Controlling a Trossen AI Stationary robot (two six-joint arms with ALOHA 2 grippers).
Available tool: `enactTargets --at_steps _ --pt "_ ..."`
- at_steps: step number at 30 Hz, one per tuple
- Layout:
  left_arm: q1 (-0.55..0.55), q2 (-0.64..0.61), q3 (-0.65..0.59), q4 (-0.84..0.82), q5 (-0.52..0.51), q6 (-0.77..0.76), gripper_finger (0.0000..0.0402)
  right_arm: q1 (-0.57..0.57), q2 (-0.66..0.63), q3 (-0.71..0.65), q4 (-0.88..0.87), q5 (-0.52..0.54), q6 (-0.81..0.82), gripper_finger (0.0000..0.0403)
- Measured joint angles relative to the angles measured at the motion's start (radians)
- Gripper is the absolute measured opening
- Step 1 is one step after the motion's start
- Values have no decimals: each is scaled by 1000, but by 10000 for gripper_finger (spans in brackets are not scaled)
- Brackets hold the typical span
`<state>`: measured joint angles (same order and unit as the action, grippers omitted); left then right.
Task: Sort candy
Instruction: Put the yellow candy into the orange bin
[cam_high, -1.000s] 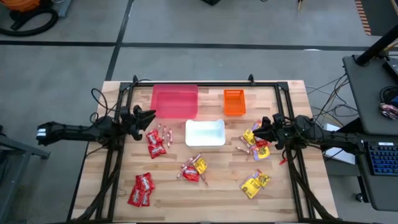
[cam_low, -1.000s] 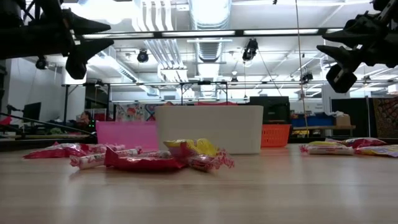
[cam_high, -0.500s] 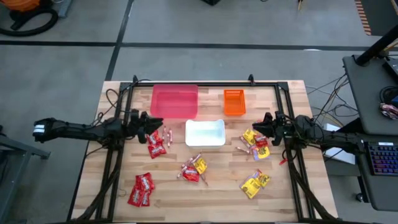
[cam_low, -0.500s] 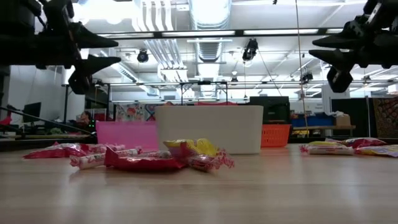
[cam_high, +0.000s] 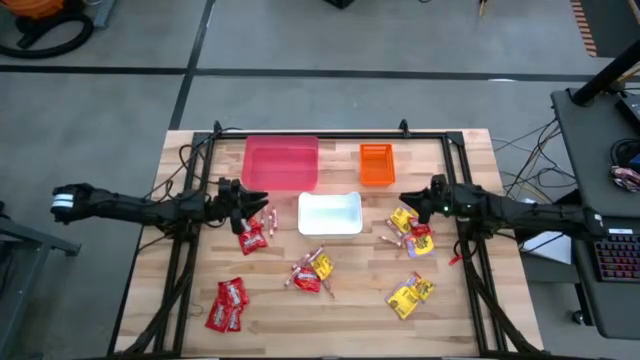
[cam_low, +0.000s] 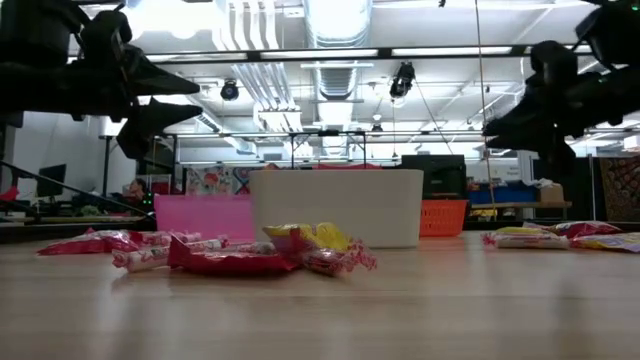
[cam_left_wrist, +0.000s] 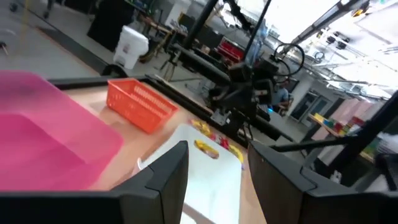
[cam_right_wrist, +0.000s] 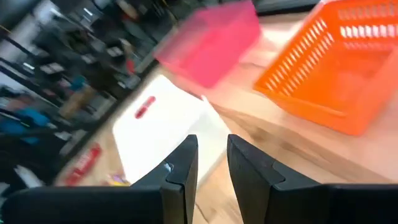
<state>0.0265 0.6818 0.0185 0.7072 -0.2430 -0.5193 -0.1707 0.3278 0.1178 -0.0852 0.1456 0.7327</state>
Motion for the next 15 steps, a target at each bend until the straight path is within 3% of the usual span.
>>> enactTargets --at_steps 4,9,15 --pt "0 53 0 101 -10 19 151 0 154 116 -111 6 -23 79" --pt "0 106 0 232 -11 39 151 0 358 295 -400 5 -2 79" --pt "0 124 0 269 -10 70 151 1 588 469 -673 3 -18 79"
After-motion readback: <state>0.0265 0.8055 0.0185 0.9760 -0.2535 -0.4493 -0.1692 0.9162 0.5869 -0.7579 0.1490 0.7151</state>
